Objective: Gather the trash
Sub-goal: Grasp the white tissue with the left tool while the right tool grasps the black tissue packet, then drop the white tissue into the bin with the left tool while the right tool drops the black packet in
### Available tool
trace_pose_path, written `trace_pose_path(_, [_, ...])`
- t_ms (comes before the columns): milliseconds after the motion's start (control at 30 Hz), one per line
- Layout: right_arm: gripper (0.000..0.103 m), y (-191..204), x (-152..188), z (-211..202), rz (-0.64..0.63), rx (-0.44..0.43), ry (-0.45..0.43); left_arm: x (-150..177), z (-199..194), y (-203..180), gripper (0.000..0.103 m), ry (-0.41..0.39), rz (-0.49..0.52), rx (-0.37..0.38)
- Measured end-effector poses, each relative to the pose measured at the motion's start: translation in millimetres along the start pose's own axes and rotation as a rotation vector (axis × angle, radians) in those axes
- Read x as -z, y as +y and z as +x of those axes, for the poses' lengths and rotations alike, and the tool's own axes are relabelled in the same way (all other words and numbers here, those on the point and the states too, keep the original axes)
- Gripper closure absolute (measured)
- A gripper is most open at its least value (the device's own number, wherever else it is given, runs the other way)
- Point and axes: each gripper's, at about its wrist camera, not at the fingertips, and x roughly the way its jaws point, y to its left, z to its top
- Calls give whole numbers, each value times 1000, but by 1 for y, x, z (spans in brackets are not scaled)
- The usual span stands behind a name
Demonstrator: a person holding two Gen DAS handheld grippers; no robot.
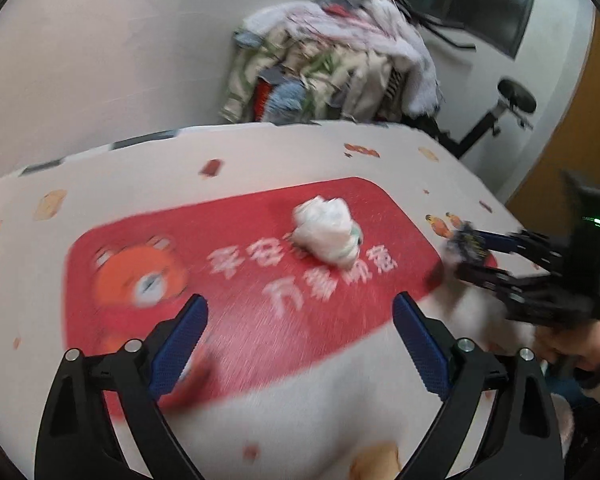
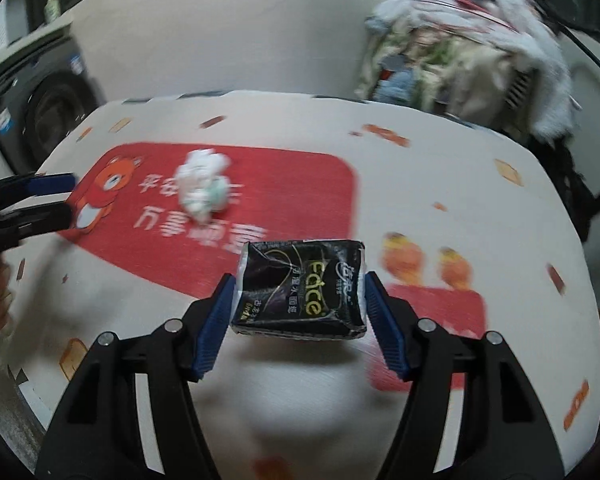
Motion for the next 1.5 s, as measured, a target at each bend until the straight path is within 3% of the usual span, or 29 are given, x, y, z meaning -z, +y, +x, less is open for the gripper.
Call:
trace_pose_path(100, [38,-24,11,-9,62,8,1,-23,31,-3,23,18,-48,1])
trace_pose_path(267, [38,-40,23,-23,100,13,-13,-42,69,3,25,57,-179,27])
trace_pose_path(333, [38,-40,26,-26,103,10,-17,-43,84,9,33,102,-251,31])
trace_pose_path(400, [38,-39,27,-27,99,13,-19,-41,89,12,54,103,-282,61])
trace_pose_path(500, [38,-34,29,-30,96,7,-26,-40,85,3,55,128,-230,84])
trace_pose_path(667, [38,-23,31,-39,90,-12,-32,-17,58,-7,55,147,-133,94])
trace_pose_path(1000, [38,22,41,-71,56,-60,-65,51,-29,-22,55,120,-57,98])
trace_pose_path(1333, [38,82,79,-101,43,-152,-58,128,-114,-45,55,86,41,58])
trace_pose_path(1500, [38,106,97,-116,37,-179,-57,163,-140,-56,55,90,41,84])
